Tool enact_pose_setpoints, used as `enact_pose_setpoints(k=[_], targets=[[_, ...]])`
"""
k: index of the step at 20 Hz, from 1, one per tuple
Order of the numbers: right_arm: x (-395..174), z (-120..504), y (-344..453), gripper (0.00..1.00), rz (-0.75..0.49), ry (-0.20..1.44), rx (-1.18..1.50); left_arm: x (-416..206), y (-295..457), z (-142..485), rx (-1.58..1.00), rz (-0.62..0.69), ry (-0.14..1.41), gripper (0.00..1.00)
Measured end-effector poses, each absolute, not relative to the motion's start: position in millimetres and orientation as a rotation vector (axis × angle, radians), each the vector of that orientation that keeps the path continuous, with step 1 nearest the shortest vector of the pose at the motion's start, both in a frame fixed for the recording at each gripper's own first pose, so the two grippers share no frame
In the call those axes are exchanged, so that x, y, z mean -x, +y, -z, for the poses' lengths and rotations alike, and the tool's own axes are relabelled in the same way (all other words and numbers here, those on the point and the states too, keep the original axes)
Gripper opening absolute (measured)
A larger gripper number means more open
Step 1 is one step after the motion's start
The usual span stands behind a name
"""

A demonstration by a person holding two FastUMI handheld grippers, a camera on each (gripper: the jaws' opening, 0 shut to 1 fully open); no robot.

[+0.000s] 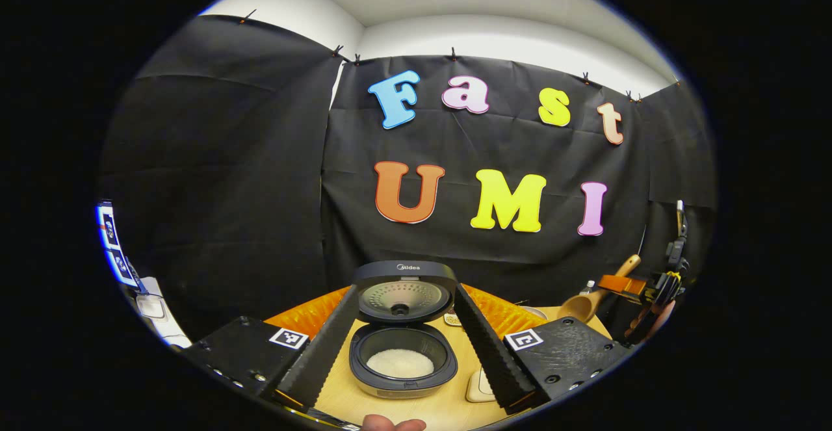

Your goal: Close the left gripper, press the button to open the rice cooker; take a wooden spoon from the chopstick holder with the right hand, scoop a spoonful of rice and pour it into the rice cooker, then put the wooden spoon back into the chopstick holder.

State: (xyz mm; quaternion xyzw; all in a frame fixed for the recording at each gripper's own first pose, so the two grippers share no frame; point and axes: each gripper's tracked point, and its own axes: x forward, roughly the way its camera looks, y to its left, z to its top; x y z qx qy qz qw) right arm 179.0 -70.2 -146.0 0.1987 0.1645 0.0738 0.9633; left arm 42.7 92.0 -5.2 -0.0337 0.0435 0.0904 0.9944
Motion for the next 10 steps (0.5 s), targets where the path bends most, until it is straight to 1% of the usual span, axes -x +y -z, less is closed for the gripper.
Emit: enact_pose_setpoints(k=[5, 8, 10], targets=[[-191, 188, -166, 0.08, 0.051, 0.365, -0.373, -64, 80, 10, 0.041, -0.178, 0.111, 0.95], [-196, 219, -199, 0.08, 0.116, 0.395, -0.334, -73, 70, 12, 0.038, -0.182, 0.123, 0.95], [-202, 241, -212, 0.08, 0.133, 0.419, -0.307, -76, 64, 14, 0.032, -0.185, 0.134, 0.95]])
